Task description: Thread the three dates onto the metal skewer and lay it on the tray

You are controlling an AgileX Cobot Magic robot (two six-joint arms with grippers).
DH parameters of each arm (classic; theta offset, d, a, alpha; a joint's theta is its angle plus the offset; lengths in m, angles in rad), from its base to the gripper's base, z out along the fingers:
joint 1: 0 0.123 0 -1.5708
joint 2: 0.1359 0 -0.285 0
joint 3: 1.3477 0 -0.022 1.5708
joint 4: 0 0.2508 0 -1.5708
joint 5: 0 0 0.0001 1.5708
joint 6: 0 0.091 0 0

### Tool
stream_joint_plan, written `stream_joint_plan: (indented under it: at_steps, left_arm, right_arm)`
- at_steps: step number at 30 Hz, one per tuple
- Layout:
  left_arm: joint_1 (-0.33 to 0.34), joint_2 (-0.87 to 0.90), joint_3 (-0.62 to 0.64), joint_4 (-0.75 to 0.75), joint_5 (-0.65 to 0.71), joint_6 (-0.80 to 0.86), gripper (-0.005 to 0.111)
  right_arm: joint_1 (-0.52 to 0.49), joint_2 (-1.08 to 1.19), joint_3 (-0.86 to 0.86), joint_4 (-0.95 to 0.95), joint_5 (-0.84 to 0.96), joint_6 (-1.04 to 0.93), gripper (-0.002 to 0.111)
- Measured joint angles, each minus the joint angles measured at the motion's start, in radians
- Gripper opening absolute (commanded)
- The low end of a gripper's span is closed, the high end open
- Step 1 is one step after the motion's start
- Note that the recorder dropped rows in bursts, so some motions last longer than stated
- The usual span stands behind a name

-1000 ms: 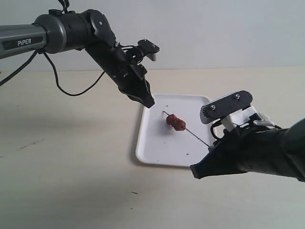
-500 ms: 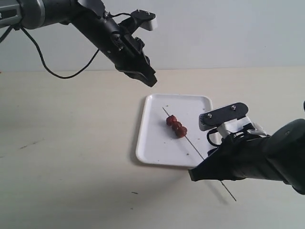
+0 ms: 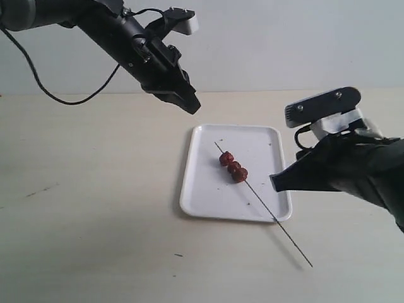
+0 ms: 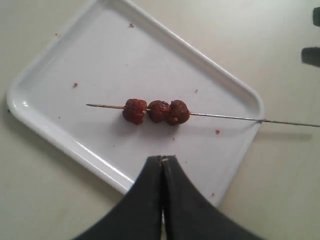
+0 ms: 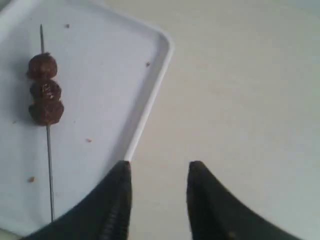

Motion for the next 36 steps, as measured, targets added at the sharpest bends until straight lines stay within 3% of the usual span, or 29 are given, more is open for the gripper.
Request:
stream_joint_plan:
  at_steps: [4,6,9,13,16,27,31,36]
  left_arm:
    - [0.009,-0.201,0.295,-0.166,-0.222,0.152,0.000]
    - [0.009,-0.341,0.492,-0.281,-0.411,0.243,0.000]
    - [0.007,-0.575,0.846,-0.469,-0.781,0.382,0.000]
    - [0.007,-0.913,1.187,-0.561,-1.029,0.417,0.000]
    - [0.007,-1.187,1.377,-0.571,-1.062,0.373,0.000]
    - [0.007,-1.800,1.688,-0.584,-1.084,0.233,0.000]
    - [0.007,-1.920,1.746,-0.587,-1.057,0.192,0.000]
    - [0.007,-1.943,1.755,-0.587,-1.051,0.186,0.000]
  right_arm:
    - [0.000,-0.182,0.003,0.033,0.011,-0.095,0.000]
    - [0.000,-0.298,0.033,-0.042,0.097,-0.101,0.000]
    - [0.000,-0.507,0.110,-0.150,0.203,-0.041,0.000]
    - [0.000,-0.787,0.191,-0.246,0.296,0.081,0.000]
    - [0.000,-0.941,0.225,-0.290,0.417,0.117,0.000]
    - [0.000,-1.118,0.281,-0.296,0.478,0.124,0.000]
    - [0.000,-1.121,0.281,-0.296,0.480,0.124,0.000]
    - [0.000,-1.123,0.281,-0.296,0.482,0.124,0.000]
